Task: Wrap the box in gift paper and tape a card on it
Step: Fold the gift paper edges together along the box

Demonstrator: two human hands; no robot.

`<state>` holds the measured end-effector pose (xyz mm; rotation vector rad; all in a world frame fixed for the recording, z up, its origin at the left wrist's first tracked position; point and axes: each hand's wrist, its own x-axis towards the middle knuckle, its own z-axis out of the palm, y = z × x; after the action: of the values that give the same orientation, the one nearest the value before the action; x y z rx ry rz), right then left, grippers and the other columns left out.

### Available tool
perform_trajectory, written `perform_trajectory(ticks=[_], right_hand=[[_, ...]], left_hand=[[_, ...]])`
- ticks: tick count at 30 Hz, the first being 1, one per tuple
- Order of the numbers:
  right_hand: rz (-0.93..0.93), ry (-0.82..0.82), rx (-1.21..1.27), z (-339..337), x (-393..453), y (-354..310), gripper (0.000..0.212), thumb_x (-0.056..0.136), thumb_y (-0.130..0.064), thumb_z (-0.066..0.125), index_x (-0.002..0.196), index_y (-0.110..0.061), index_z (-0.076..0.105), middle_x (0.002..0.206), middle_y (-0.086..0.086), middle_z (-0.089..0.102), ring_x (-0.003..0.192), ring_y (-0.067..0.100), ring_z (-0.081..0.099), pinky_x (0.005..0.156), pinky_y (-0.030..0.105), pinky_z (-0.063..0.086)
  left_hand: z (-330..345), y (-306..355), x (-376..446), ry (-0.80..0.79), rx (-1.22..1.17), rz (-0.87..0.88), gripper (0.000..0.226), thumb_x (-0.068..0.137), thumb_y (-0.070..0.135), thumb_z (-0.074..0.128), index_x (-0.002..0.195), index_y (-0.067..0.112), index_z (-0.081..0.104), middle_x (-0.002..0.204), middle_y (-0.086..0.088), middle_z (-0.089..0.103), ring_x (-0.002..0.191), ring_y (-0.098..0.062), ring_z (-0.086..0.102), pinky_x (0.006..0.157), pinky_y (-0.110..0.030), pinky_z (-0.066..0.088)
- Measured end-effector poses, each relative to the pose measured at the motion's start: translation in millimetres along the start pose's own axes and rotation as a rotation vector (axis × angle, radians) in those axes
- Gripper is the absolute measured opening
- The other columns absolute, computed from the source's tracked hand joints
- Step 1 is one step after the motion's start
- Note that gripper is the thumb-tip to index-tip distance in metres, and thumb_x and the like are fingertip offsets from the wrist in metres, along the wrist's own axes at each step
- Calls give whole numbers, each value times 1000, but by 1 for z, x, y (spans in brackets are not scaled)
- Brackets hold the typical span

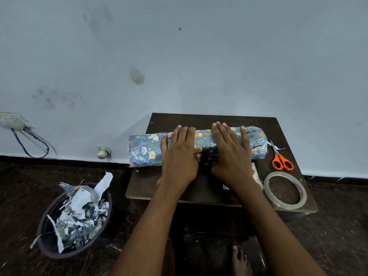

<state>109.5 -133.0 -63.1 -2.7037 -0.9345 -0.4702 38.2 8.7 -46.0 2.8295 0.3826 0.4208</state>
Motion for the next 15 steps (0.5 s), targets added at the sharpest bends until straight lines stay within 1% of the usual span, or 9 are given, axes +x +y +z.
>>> perform_trajectory(ticks=[2,5,7,9,10,11,12,15], right_hand=[[4,51,13,1,2,1,95,67,-40,81,149,-7,45,150,9,52,145,26,43,126,48,3],[-18,101,16,1,4,4,90,65,-35,84,144,-8,50,141,7,57,140,26,49,126,49,8],[-38,121,15,-1,4,5,85,69,-40,79,144,-8,51,138,7,58,139,26,49,126,50,10],[-44,147,26,-4,4,4,78,76,-48,57,143,-8,52,135,7,58,137,27,51,125,52,13],[-44,159,41,-6,4,3,77,77,-49,47,142,-8,53,134,8,59,135,27,53,124,52,15],[-45,171,58,-8,4,2,76,77,-48,43,140,-8,55,132,8,59,134,27,53,124,52,16],[-48,183,73,-9,5,2,74,77,-47,42,138,-8,56,132,8,60,133,27,54,124,51,16],[-54,216,102,-9,5,1,65,73,-39,49,130,-10,60,129,5,62,130,26,55,125,47,14]], left_hand=[[0,1,2,31,-39,-9,71,85,24,71,148,21,38,151,4,41,150,-16,25,121,-44,11],[-1,1,4,80,-42,-3,69,77,25,78,138,20,47,138,4,49,136,-16,42,117,-42,13],[-1,2,4,110,-38,7,68,73,25,80,134,20,49,131,3,51,127,-17,47,116,-41,15],[-1,3,4,147,-36,24,69,70,22,81,131,18,50,128,1,52,124,-19,48,117,-41,19],[-1,4,5,167,-34,31,69,68,20,82,129,18,50,126,1,52,123,-20,49,117,-41,21],[-2,4,5,184,-34,35,69,66,19,83,128,17,51,125,1,53,122,-20,50,117,-41,22],[-2,4,6,197,-35,38,69,65,18,84,126,17,52,124,0,53,120,-21,50,116,-40,23],[-2,5,7,219,-50,50,69,61,15,85,122,15,54,120,-2,54,115,-23,51,115,-39,25]])
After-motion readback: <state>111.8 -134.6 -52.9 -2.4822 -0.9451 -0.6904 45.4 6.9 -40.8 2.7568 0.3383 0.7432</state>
